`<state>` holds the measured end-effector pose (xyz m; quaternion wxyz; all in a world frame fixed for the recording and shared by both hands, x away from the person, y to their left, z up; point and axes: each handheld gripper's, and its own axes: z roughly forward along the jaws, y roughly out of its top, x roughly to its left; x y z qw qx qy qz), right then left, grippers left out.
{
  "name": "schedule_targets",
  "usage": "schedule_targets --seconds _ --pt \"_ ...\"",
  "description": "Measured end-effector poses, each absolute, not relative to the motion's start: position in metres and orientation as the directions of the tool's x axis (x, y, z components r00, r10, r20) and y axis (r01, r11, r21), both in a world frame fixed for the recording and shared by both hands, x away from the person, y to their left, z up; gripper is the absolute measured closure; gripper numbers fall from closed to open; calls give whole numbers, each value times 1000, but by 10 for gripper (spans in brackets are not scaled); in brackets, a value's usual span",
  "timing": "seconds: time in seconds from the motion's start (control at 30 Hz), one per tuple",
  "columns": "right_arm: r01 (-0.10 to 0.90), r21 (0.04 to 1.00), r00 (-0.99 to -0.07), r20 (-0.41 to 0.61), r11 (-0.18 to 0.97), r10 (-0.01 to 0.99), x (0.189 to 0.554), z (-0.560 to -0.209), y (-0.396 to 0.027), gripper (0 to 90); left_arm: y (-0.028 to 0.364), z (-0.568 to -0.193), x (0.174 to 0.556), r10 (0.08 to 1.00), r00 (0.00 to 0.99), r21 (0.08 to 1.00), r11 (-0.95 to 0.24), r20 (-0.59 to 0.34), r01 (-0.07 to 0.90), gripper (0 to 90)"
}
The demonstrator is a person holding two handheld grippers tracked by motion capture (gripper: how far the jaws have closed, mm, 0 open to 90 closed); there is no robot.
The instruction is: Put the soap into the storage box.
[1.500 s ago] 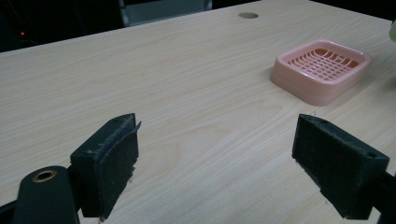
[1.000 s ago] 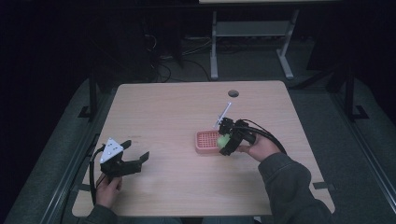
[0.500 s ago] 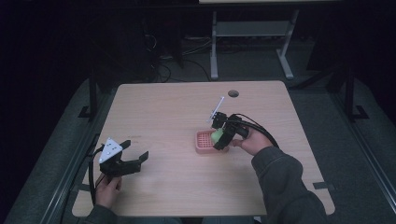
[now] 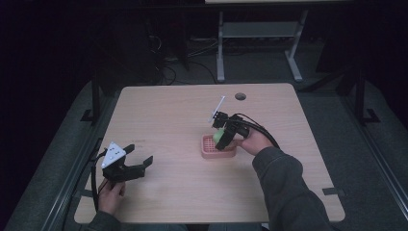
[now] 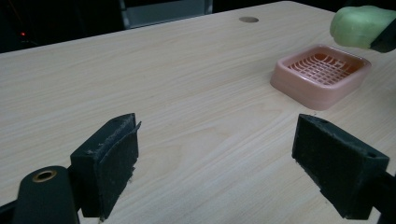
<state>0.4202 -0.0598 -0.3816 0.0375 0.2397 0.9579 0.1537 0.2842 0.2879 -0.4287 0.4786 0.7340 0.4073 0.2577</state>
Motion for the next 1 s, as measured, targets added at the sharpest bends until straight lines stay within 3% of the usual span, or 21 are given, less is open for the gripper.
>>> schedule_targets --seconds 1.0 --pt "503 290 -856 37 814 516 442 -411 -50 259 290 -428 285 847 531 915 -196 -24 353 143"
